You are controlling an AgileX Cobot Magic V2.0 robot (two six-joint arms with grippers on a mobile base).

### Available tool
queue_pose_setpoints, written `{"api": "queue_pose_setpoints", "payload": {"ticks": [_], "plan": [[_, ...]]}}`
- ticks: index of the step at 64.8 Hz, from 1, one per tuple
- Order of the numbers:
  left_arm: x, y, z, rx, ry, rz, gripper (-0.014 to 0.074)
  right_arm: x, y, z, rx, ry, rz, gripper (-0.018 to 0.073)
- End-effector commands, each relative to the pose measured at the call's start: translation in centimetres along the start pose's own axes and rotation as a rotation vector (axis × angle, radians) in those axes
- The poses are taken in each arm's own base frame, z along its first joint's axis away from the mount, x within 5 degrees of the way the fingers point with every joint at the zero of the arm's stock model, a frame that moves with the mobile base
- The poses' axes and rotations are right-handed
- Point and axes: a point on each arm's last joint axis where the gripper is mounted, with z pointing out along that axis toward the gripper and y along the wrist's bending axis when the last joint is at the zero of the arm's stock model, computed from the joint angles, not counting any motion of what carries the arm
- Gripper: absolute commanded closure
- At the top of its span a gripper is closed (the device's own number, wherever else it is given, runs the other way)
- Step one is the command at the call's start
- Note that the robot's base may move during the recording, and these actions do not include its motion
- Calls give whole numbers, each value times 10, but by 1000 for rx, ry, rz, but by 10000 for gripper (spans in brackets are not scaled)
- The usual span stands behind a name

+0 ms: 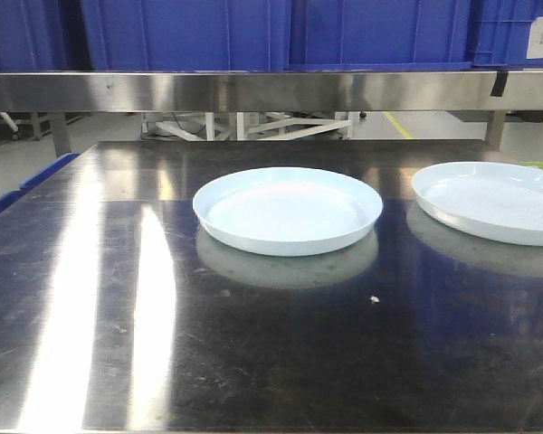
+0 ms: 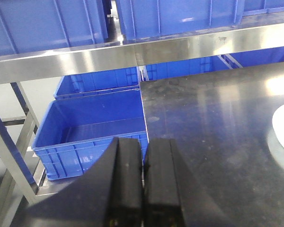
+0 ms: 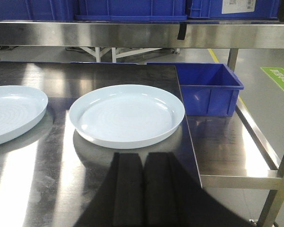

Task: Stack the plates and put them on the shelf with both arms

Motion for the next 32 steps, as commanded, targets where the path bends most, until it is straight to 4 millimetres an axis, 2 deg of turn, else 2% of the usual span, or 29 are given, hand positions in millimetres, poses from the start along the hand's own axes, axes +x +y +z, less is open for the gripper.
{"api": "queue_pose_setpoints", "payload": {"ticks": [1,32], "plan": [[-18,2,-4,-14,-131,-9,510,-8,0,-2,1,-104,-6,504],[-20,2,-5,-16,-152,-9,514,-8,0,-2,1,-104,-6,504]]}}
